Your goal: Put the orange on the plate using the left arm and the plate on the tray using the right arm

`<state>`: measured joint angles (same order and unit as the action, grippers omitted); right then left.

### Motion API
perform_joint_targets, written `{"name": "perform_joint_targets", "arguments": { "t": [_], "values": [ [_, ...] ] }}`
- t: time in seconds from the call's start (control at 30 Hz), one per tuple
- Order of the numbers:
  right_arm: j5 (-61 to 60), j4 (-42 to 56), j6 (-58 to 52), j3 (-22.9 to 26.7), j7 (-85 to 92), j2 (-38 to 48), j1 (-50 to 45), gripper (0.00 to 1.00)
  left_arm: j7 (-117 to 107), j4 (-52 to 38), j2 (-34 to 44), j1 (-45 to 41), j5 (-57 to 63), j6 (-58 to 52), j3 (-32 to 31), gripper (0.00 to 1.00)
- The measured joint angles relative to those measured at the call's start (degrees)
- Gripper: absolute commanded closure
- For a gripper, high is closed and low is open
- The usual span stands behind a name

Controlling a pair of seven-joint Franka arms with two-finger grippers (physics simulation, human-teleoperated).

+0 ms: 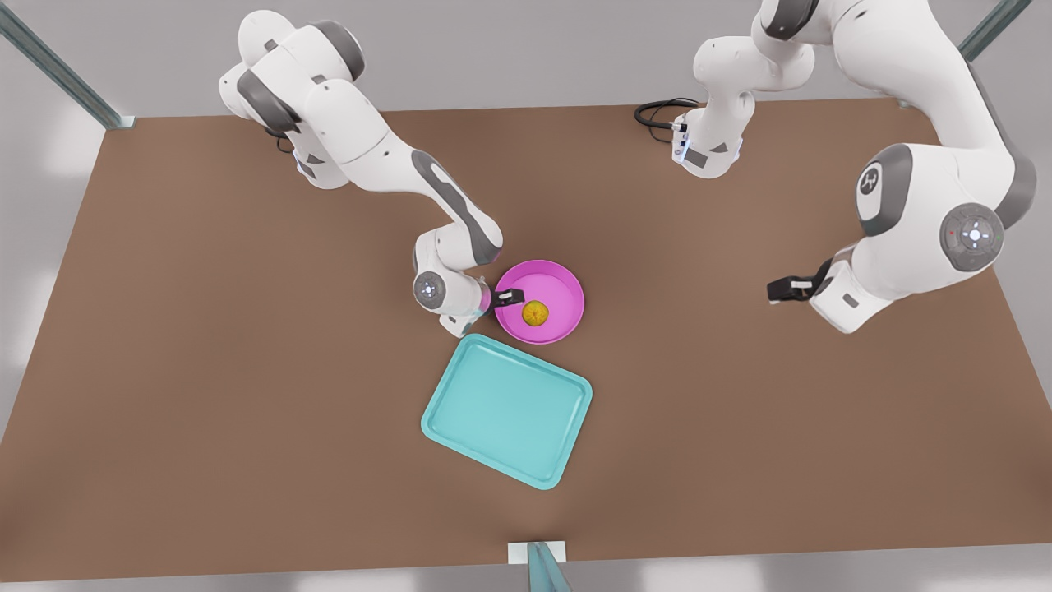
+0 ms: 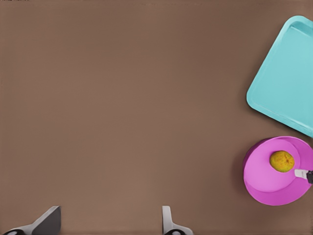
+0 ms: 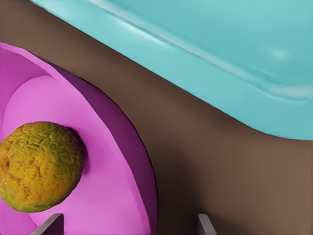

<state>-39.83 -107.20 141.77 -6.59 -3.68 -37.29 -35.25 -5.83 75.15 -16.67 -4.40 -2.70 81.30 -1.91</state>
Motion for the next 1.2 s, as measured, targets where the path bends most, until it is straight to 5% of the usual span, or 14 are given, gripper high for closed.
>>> {"name": "perform_joint_targets", "arguments": {
  "t": [0.1, 0.23, 0.57, 0.83, 1.2],
  "values": [
    [-0.50, 0.23, -0.44, -0.01, 0.46, -0.08, 0.36, 0.56, 0.21, -0.05, -0.01, 0.01, -0.13, -0.03, -0.01, 0.00],
    [-1.13, 0.48, -1.42, -0.02, 1.56, -0.28, 0.61, 0.79, 0.43, -0.06, -0.11, 0.00, -0.23, -0.04, -0.03, 0.00],
    [-0.91, 2.69, -4.57, -0.09, 1.72, 3.04, 2.23, 0.79, 0.89, -0.03, -0.92, 0.09, -0.25, 0.12, 0.16, 0.00],
    [-14.51, 7.58, -5.48, 0.11, 1.47, 3.64, 12.79, 0.79, 1.12, -0.06, -0.98, 0.06, -0.19, 0.16, 0.15, 0.00],
    [-18.50, 13.03, -4.98, 0.35, 1.48, -2.13, 17.69, 0.79, 1.08, -0.06, -0.88, 0.00, -0.13, 0.11, -0.19, 0.00]
  ]
}}
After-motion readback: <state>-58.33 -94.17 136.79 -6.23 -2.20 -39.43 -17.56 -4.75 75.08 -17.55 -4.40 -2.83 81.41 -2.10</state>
